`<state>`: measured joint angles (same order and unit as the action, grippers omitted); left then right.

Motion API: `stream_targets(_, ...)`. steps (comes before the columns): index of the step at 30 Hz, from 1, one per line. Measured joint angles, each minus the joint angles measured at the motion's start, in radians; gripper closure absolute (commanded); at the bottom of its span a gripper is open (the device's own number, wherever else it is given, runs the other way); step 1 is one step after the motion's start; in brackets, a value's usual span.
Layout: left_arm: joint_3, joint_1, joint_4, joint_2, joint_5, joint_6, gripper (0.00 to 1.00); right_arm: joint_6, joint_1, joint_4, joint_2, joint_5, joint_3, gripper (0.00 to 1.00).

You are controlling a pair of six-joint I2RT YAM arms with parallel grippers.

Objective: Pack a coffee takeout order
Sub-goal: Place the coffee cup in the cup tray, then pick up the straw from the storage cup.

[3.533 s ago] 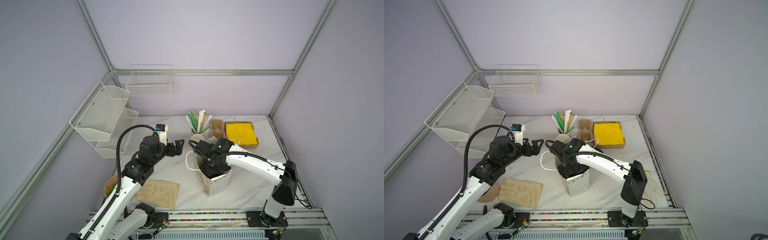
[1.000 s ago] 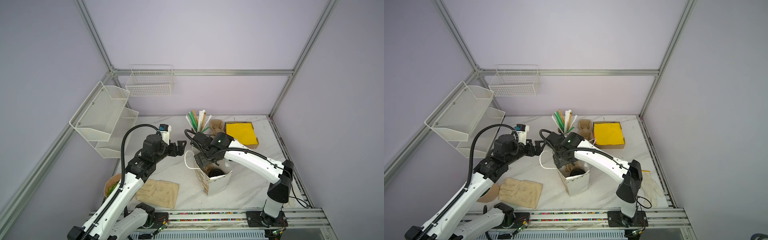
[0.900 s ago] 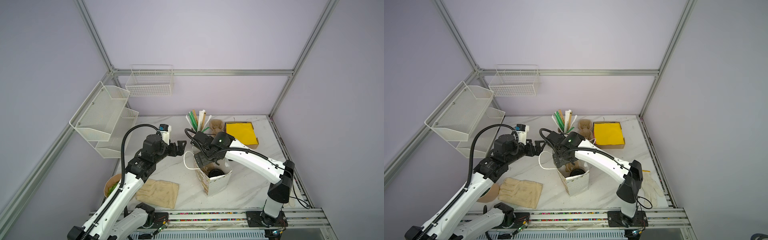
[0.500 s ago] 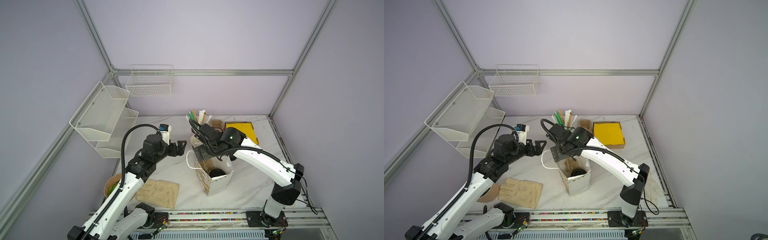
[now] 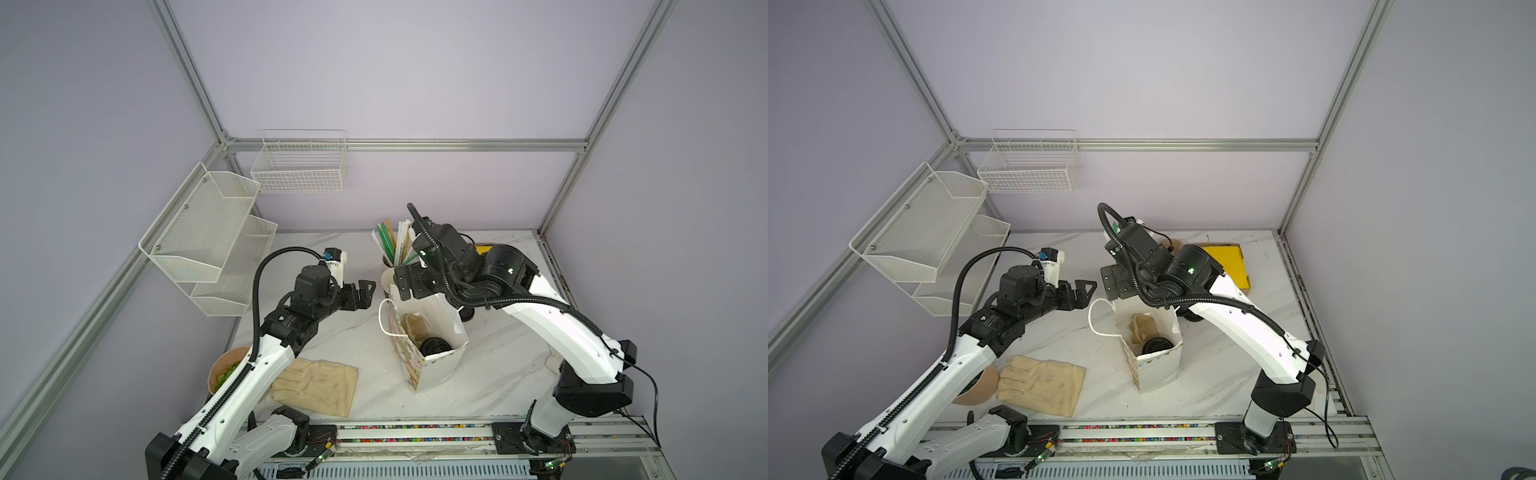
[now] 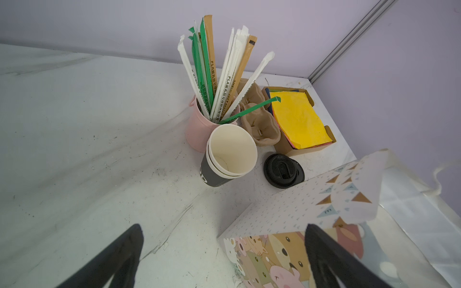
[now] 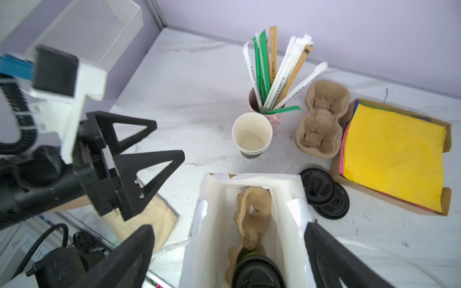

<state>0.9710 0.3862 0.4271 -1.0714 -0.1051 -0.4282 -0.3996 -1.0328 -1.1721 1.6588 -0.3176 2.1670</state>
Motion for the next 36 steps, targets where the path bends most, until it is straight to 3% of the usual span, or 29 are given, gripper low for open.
stream_targets(5,0.07,-0.015,0.019,-0.138,0.011,-0.043,0.02,0.005,0.015,0.107,-0.08,-0.068,-0.042,0.03)
stream_targets(9,0.19,-0.082,0.004,-0.288,-0.019,-0.093,0.06,0.005,0.061,0.227,-0.172,-0.092,-0.143,0.02)
stream_targets(15,0.325,-0.158,-0.082,-0.489,-0.075,-0.155,0.08,0.0,0.166,0.35,-0.259,-0.068,-0.276,0.02)
stream_targets(22,0.476,-0.169,-0.145,-0.684,-0.162,-0.194,0.16,-0.006,0.204,0.397,-0.261,-0.034,-0.369,0.03)
stream_targets(30,0.644,-0.17,-0.16,-0.829,-0.191,-0.199,0.35,0.004,0.214,0.429,-0.313,-0.019,-0.406,0.03)
stream_targets(36,0.684,-0.17,-0.158,-0.884,-0.203,-0.199,0.49,0.017,0.217,0.454,-0.343,-0.018,-0.414,0.02)
